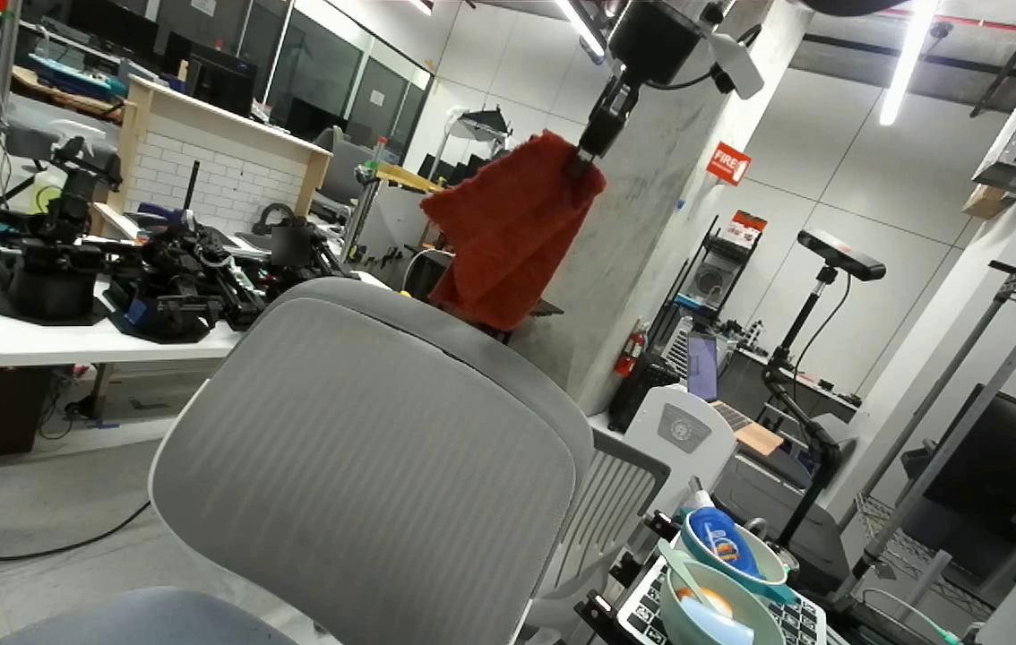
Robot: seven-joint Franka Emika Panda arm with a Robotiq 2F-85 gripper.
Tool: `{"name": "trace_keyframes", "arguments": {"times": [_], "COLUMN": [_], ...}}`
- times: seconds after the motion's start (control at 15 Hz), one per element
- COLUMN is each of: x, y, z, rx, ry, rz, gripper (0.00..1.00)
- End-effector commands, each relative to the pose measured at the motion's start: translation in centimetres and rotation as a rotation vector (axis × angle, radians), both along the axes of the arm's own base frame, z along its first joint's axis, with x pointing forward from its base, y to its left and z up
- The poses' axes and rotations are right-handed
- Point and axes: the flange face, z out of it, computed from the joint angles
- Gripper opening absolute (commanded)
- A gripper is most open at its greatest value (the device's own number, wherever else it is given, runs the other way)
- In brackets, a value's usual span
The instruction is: Put the cloth on the other chair
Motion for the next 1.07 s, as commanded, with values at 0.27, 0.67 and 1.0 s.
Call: {"name": "trace_keyframes", "arguments": {"times": [0.27, 0.67, 1.0], "x": [-3.8, -7.9, -10.0], "y": [3.2, 4.5, 1.6], "z": [-1.4, 1.3, 7.3], "rx": [-0.041, -0.061, -0.046], "ry": [0.021, -0.045, -0.124], "rz": [-0.060, -0.083, -0.131], "gripper": [0.03, 0.03, 0.03]}}
